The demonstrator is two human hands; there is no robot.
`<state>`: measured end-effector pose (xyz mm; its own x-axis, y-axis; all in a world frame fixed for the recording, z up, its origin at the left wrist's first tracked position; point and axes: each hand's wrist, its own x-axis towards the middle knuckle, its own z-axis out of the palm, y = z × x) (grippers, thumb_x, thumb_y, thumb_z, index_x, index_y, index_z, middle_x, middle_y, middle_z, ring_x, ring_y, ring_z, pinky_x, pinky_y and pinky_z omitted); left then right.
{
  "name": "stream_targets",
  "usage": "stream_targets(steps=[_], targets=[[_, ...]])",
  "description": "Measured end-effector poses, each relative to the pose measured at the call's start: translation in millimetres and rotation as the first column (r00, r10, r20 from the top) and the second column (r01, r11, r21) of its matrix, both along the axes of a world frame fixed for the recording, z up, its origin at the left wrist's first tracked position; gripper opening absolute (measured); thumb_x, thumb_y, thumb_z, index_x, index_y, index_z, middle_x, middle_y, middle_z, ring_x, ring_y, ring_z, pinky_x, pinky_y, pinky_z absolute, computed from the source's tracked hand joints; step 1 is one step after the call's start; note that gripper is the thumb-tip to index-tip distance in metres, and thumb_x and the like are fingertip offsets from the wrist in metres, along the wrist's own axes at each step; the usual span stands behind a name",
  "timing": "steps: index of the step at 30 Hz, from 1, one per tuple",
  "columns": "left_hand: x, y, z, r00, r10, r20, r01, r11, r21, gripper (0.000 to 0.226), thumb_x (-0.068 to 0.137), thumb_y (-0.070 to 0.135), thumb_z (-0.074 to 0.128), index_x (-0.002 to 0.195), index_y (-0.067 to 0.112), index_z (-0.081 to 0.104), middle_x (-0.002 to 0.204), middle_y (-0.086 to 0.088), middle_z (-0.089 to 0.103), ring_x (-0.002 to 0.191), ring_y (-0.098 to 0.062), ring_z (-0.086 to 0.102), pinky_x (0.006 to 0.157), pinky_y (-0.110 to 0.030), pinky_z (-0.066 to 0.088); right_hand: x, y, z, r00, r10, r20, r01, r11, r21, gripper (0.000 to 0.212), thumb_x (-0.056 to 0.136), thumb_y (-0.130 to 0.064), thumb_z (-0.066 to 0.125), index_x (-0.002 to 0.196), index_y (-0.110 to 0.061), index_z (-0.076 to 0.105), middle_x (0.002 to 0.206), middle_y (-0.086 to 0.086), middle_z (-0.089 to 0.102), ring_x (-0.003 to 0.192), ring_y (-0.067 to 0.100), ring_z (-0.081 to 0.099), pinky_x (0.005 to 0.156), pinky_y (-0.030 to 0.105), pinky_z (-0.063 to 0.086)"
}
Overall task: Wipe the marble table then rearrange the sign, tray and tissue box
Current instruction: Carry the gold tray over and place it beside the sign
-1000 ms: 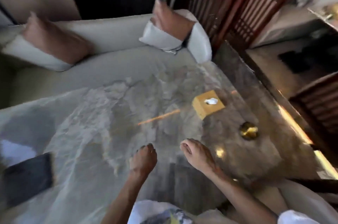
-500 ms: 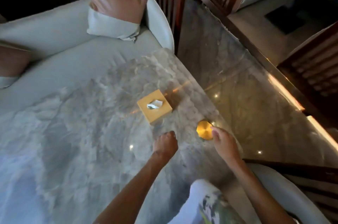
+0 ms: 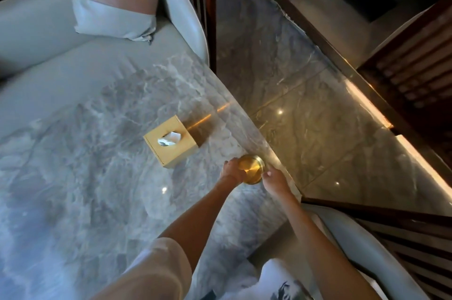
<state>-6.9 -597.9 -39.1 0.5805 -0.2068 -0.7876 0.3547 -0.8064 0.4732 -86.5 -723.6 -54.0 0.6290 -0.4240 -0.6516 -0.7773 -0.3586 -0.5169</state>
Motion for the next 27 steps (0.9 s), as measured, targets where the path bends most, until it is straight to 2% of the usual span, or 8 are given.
stream_targets(steps=[2,4,8,12,15,20,23,27], targets=[[0.0,-3.5,-4.9,0.998,0.049,-0.036,-0.05,0.998,-0.031,0.058,0.086,0.004,0.052,0.143,0.016,0.047,0.142,-0.017,0.049,0.125,-0.032,0.054,0.104,-0.041,0.05,-2.1,2.2,-0.4,1.0,-0.013,-0.012,0.014,0.999,0.035,0.031,0.099,-0.008,0.043,0.124,-0.009,0.06,0.077,-0.002,0.059,0.072,0.014,0.057,0.063,0.023,0.04],[-1.2,-3.9,-7.7,0.99,0.116,-0.081,-0.121,0.99,-0.066,0.058,0.086,0.005,0.051,0.143,0.018,0.047,0.142,-0.014,0.047,0.123,-0.032,0.056,0.104,-0.044,0.051,-4.1,1.8,-4.5,1.0,-0.023,-0.018,0.024,0.998,0.057,0.034,0.096,-0.006,0.044,0.126,-0.011,0.06,0.073,-0.004,0.056,0.069,0.011,0.054,0.059,0.02,0.04],[-9.3,11.9,-12.3,0.955,0.273,-0.118,-0.288,0.948,-0.137,0.057,0.087,0.009,0.059,0.142,0.015,0.045,0.138,-0.015,0.048,0.121,-0.034,0.057,0.104,-0.045,0.051,-7.0,-1.8,-15.3,0.997,-0.073,-0.007,0.073,0.987,0.144,0.05,0.093,-0.016,0.047,0.141,-0.025,0.051,0.096,-0.008,0.055,0.091,0.013,0.052,0.079,0.028,0.046],[-18.6,52.0,-12.1,0.877,0.457,-0.146,-0.479,0.855,-0.199,0.044,0.089,0.009,0.056,0.133,0.01,0.054,0.122,-0.014,0.059,0.097,-0.033,0.067,0.088,-0.047,0.058,2.1,25.2,16.5,0.991,-0.042,0.128,0.02,0.986,0.166,0.036,0.094,-0.007,0.048,0.122,-0.021,0.065,0.08,-0.005,0.061,0.08,0.012,0.058,0.077,0.031,0.048],[-29.3,100.0,13.8,0.718,0.676,-0.165,-0.692,0.67,-0.267,0.031,0.088,-0.003,0.056,0.117,0.006,0.061,0.098,-0.019,0.063,0.068,-0.025,0.061,0.064,-0.038,0.056,8.8,67.8,31.8,0.968,0.109,0.224,-0.147,0.976,0.16,0.045,0.087,0.007,0.047,0.117,-0.019,0.069,0.065,-0.008,0.058,0.061,0.006,0.052,0.064,0.025,0.045],[-66.4,197.6,36.4,0.519,0.841,-0.152,-0.823,0.443,-0.355,0.025,0.089,-0.007,0.056,0.099,0.016,0.059,0.087,-0.019,0.056,0.08,-0.028,0.059,0.065,-0.039,0.057,15.5,160.9,18.9,0.928,0.22,0.299,-0.29,0.933,0.213,0.053,0.082,0.007,0.047,0.108,-0.032,0.071,0.09,0.003,0.072,0.083,0.016,0.064,0.078,0.034,0.053],[-96.4,266.6,47.7,0.384,0.916,-0.116,-0.871,0.317,-0.376,0.031,0.086,-0.009,0.054,0.096,0.019,0.059,0.087,-0.018,0.056,0.074,-0.029,0.058,0.061,-0.033,0.053,12.2,236.2,17.4,0.905,0.31,0.292,-0.39,0.878,0.279,0.038,0.086,-0.007,0.055,0.12,-0.021,0.066,0.111,0.011,0.069,0.101,0.031,0.067,0.092,0.05,0.056],[-145.6,366.3,53.9,0.183,0.982,-0.046,-0.913,0.152,-0.378,0.045,0.06,0.003,0.052,0.102,0.015,0.062,0.085,-0.013,0.062,0.072,-0.029,0.061,0.069,-0.04,0.054,-5.9,344.3,32.9,0.843,0.414,0.345,-0.517,0.801,0.301,0.037,0.085,-0.005,0.064,0.119,-0.019,0.066,0.095,-0.003,0.064,0.091,0.025,0.066,0.083,0.054,0.059]])
